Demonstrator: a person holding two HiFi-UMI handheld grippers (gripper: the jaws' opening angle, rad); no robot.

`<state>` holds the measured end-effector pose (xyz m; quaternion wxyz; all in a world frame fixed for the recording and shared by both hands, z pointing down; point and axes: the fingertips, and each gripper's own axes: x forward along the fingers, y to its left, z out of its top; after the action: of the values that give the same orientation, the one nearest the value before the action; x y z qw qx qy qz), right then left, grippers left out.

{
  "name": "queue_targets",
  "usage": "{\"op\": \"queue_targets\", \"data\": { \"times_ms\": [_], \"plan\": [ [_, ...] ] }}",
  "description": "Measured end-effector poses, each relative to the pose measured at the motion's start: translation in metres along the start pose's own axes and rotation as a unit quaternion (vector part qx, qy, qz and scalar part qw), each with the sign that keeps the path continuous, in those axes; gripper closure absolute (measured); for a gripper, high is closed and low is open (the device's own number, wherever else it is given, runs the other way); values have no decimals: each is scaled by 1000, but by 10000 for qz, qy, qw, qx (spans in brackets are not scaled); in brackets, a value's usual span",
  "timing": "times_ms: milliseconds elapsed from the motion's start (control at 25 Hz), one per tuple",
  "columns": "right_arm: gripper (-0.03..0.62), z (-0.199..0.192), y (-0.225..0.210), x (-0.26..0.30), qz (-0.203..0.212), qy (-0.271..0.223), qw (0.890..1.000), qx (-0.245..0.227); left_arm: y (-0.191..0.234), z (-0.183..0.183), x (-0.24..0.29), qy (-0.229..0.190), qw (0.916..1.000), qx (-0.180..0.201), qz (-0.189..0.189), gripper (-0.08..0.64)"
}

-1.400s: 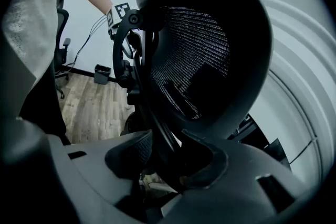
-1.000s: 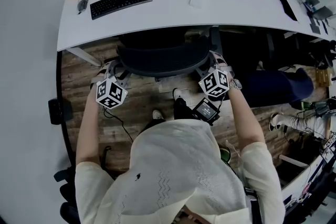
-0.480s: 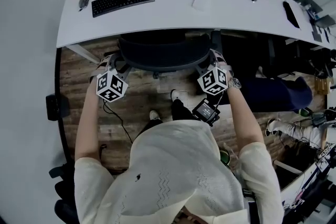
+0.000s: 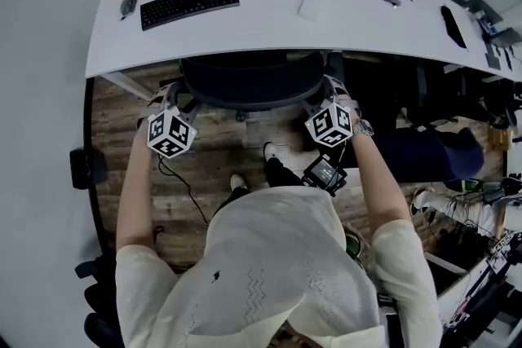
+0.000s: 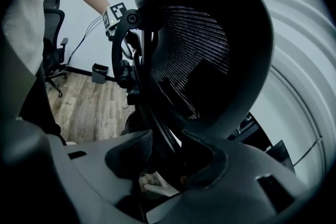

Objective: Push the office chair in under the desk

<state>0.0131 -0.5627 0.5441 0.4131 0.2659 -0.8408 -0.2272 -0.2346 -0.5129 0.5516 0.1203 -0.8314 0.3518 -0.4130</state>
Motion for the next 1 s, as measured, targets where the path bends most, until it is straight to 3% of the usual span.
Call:
{"op": "queue_targets", "data": {
  "times_ms": [1000],
  "plan": [
    [417, -2, -41, 35, -28, -58, 10000, -18, 42, 2, 30, -16, 10000, -33, 34, 408]
  ]
}}
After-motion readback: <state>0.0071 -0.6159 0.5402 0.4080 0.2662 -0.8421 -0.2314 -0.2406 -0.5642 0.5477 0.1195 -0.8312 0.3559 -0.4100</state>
